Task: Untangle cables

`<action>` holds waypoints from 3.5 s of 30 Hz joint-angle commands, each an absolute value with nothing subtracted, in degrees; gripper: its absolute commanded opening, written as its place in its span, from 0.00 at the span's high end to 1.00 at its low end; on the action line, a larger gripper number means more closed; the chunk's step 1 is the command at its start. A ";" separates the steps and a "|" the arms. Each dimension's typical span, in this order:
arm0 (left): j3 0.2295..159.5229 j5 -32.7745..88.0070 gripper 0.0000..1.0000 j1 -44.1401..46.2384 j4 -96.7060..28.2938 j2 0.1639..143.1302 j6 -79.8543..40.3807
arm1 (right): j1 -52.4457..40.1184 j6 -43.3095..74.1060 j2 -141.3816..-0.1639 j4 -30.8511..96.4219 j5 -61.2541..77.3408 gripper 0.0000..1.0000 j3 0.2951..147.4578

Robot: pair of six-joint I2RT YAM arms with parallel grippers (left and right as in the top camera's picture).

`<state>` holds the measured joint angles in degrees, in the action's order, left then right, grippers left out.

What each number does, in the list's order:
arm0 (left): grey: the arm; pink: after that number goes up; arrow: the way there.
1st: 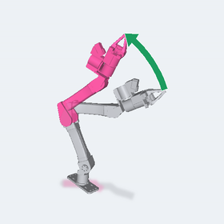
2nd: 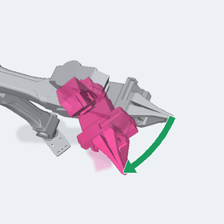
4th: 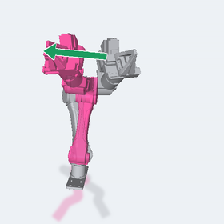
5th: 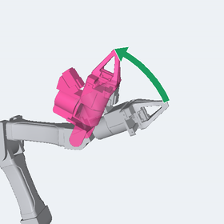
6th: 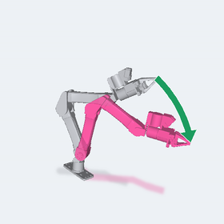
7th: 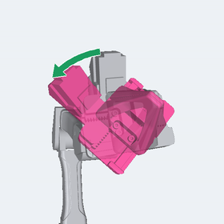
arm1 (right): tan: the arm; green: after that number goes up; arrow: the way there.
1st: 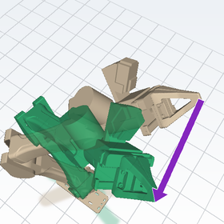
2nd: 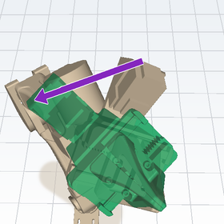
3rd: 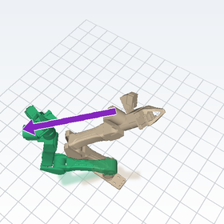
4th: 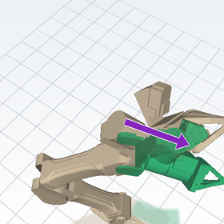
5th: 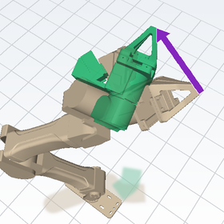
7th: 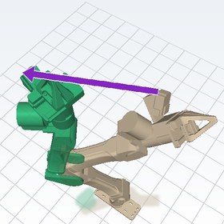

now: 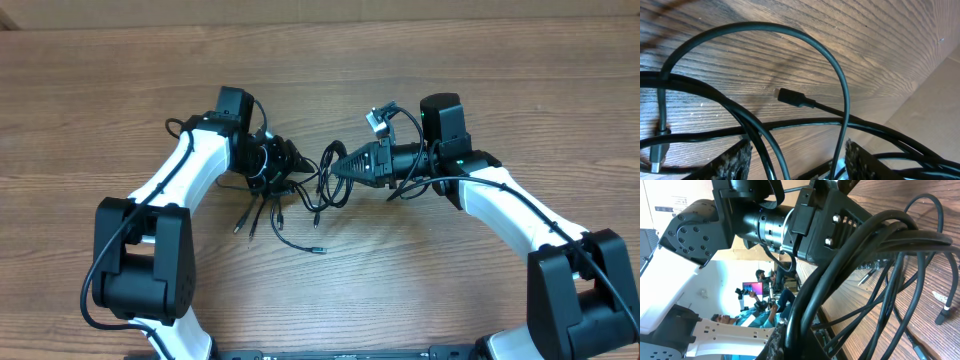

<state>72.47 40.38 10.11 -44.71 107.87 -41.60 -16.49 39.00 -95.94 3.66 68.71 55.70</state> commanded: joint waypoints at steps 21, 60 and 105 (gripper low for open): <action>72.36 41.36 0.53 15.27 -47.53 108.12 -41.93 | -16.53 39.20 -95.26 3.27 69.10 0.96 55.92; 74.22 38.74 0.96 4.86 -56.51 92.38 -16.75 | -16.53 34.41 -95.26 20.23 39.27 0.73 55.88; 77.62 13.58 0.95 -8.82 -64.82 84.12 -22.28 | -22.59 36.16 -95.26 27.55 35.44 0.43 55.83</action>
